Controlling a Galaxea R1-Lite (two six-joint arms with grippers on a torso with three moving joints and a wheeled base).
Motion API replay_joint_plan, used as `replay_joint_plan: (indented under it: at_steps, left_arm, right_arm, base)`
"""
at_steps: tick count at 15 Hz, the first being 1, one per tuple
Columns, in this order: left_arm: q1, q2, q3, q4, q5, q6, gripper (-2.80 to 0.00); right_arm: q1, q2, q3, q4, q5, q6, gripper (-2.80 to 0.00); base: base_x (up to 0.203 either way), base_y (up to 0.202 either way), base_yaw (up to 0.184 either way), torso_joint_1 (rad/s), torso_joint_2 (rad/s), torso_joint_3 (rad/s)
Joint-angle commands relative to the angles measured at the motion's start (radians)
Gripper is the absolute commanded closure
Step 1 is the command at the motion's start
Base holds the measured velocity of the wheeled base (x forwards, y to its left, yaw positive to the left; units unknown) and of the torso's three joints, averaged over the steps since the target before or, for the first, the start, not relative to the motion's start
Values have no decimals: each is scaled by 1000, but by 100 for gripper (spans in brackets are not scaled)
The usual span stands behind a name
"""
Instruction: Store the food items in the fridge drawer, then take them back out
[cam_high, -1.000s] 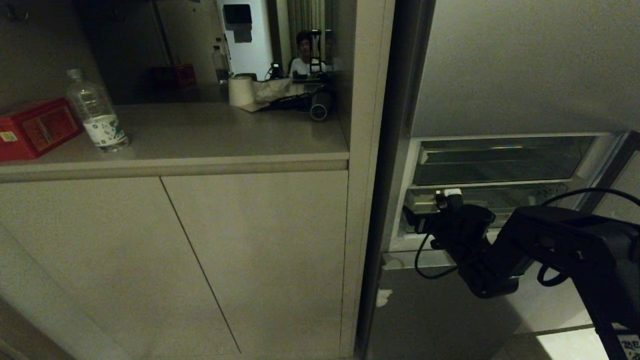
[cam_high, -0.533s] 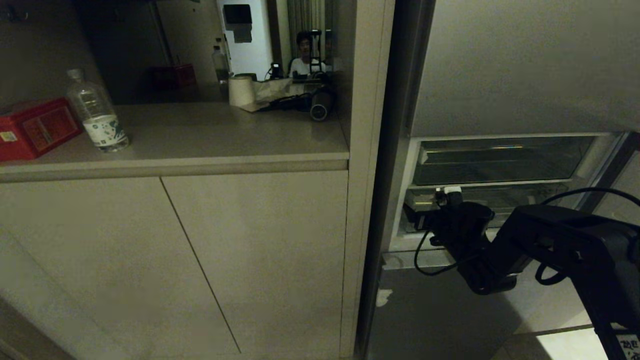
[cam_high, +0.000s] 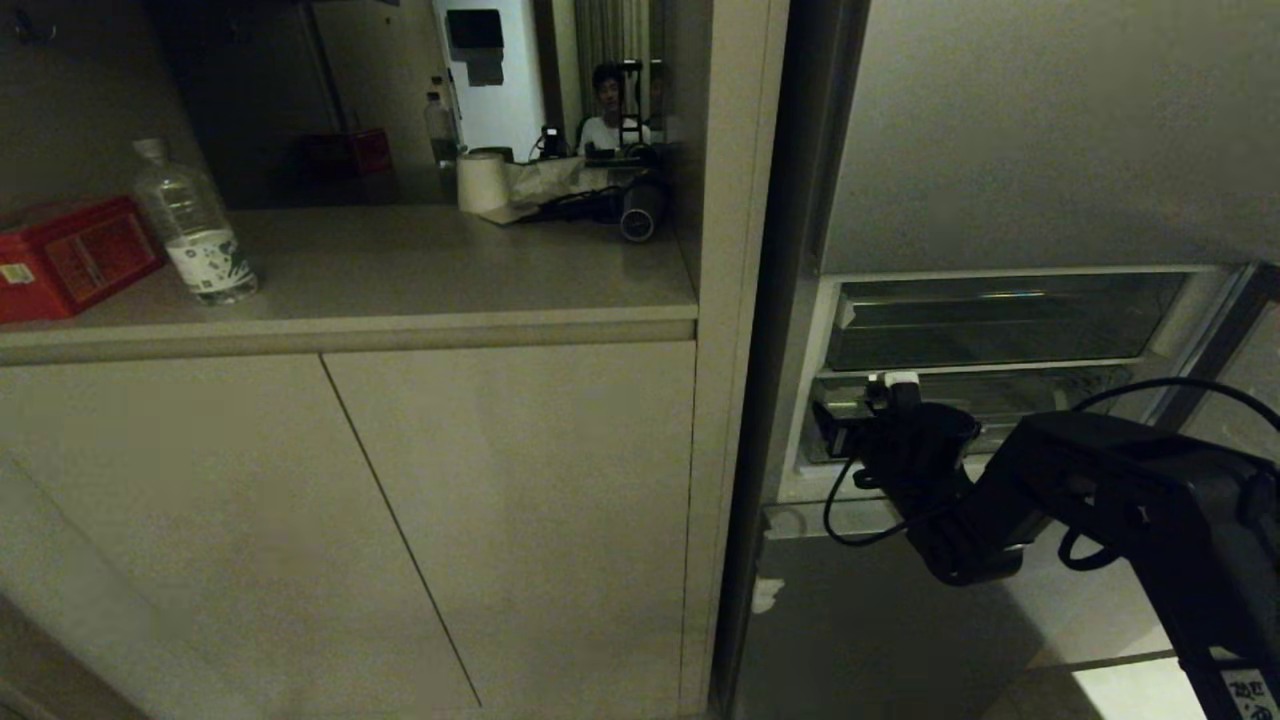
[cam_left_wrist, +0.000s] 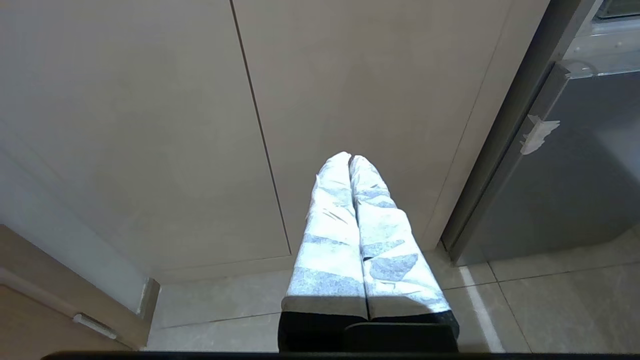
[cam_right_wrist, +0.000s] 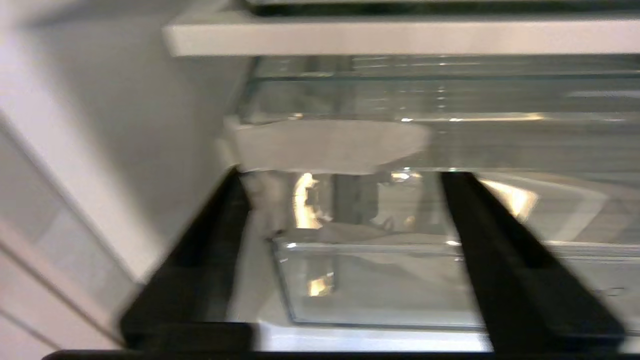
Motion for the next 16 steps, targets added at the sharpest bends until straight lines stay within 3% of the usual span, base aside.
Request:
replay_joint_plan:
  at_steps: [1, 9, 16]
  left_arm:
    - [0, 1, 0, 1, 0, 0, 0]
    - [0, 1, 0, 1, 0, 0, 0]
    - [0, 1, 0, 1, 0, 0, 0]
  right_arm:
    - [6, 1, -10, 14, 1, 1, 0]
    - [51, -15, 2, 34, -38, -10, 0]
    - [54, -126, 237, -35, -37, -6, 0]
  base:
    - [0, 0, 0, 0, 0, 0]
    - [0, 0, 0, 0, 0, 0]
    - [0, 0, 0, 0, 0, 0]
